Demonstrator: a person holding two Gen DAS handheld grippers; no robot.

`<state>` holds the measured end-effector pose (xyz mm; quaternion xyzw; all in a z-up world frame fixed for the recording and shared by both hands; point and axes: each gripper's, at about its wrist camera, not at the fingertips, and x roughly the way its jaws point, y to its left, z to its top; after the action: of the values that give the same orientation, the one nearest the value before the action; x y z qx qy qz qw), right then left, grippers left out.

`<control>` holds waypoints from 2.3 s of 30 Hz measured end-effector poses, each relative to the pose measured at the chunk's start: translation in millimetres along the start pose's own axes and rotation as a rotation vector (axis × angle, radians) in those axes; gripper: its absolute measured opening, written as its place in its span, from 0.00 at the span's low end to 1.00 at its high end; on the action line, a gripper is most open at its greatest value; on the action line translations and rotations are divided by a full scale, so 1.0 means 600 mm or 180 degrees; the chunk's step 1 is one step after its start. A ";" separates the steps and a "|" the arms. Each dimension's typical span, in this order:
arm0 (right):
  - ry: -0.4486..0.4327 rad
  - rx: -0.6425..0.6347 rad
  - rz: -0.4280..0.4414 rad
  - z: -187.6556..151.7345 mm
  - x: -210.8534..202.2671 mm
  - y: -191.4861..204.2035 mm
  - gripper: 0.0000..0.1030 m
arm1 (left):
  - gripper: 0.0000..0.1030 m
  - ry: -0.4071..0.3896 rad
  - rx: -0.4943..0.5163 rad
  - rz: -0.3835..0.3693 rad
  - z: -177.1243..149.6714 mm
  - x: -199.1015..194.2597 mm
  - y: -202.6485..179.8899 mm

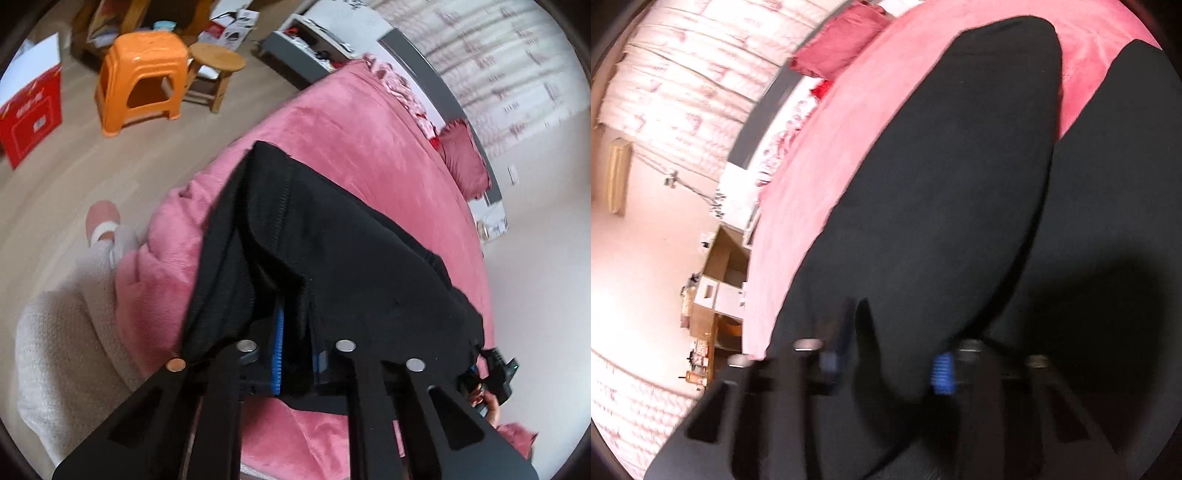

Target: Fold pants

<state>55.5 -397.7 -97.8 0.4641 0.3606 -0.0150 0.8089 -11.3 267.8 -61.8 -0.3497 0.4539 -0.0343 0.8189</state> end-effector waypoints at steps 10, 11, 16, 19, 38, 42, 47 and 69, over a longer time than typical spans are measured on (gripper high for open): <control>-0.0168 -0.0518 0.0243 -0.017 -0.157 0.062 0.07 | 0.05 -0.0406 -0.0090 -0.0326 0.046 -0.096 -0.002; -0.0150 -0.0536 0.0216 -0.027 -0.160 0.060 0.07 | 0.05 -0.0439 -0.0079 -0.0310 0.048 -0.104 -0.002; 0.0128 -0.0412 -0.0130 -0.089 -0.141 -0.025 0.07 | 0.05 -0.0258 0.0102 0.0130 0.028 -0.071 0.021; 0.0190 -0.0216 -0.0198 -0.109 -0.113 -0.067 0.07 | 0.05 -0.0159 0.0309 0.0397 0.004 -0.038 0.031; -0.0307 0.0073 0.0272 -0.004 -0.189 -0.116 0.61 | 0.64 -0.1040 0.1141 0.0096 0.006 -0.056 -0.193; -0.0426 0.0279 0.0161 0.066 -0.193 -0.179 0.61 | 0.64 -0.0446 0.1498 -0.0317 -0.030 0.058 -0.271; -0.0605 0.0622 0.0320 0.124 -0.185 -0.247 0.53 | 0.64 -0.0082 0.2046 -0.0229 -0.066 0.191 -0.325; -0.0985 0.0379 0.0134 0.167 -0.284 -0.220 0.07 | 0.82 -0.0230 0.2268 0.0126 -0.083 0.303 -0.312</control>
<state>-60.8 -602.0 -62.5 0.5109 0.2204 -0.0906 0.8260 105.7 32.1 -96.4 -0.0344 0.3908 -0.1621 0.9054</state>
